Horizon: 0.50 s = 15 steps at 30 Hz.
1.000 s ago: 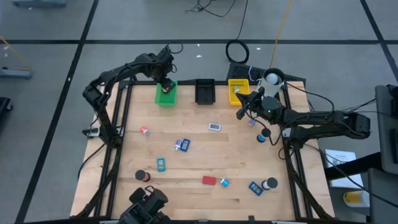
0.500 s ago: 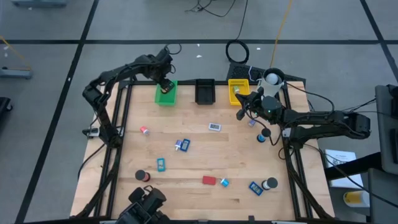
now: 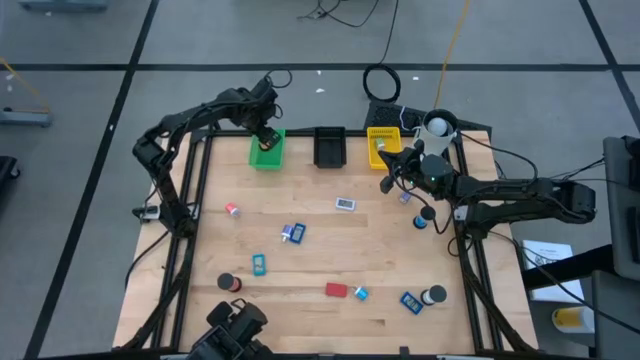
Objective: Pick & Place Office items
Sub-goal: Put the orange hourglass into the green bin
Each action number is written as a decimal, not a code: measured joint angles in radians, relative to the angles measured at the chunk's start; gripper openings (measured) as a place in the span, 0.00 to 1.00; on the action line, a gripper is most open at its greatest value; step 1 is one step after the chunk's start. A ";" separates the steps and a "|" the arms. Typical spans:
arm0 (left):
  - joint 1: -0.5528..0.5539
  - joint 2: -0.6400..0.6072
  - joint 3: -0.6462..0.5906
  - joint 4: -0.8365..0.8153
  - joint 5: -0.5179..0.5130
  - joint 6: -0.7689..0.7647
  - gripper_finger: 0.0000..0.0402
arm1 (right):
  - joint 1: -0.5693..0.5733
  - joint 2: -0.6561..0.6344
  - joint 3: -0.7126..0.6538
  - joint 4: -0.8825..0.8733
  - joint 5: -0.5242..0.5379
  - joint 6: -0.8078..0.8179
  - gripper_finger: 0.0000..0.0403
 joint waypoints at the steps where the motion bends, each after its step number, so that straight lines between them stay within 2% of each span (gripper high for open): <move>1: 0.000 0.000 0.000 0.000 0.000 0.000 0.60 | 0.000 0.000 0.000 0.000 0.000 0.000 0.00; 7: -0.002 0.000 0.000 -0.004 0.025 0.013 0.64 | 0.000 0.000 0.000 0.000 0.000 0.000 0.00; 15: -0.002 0.000 -0.001 -0.006 0.008 0.027 0.86 | 0.000 0.000 0.000 0.000 0.000 -0.001 0.00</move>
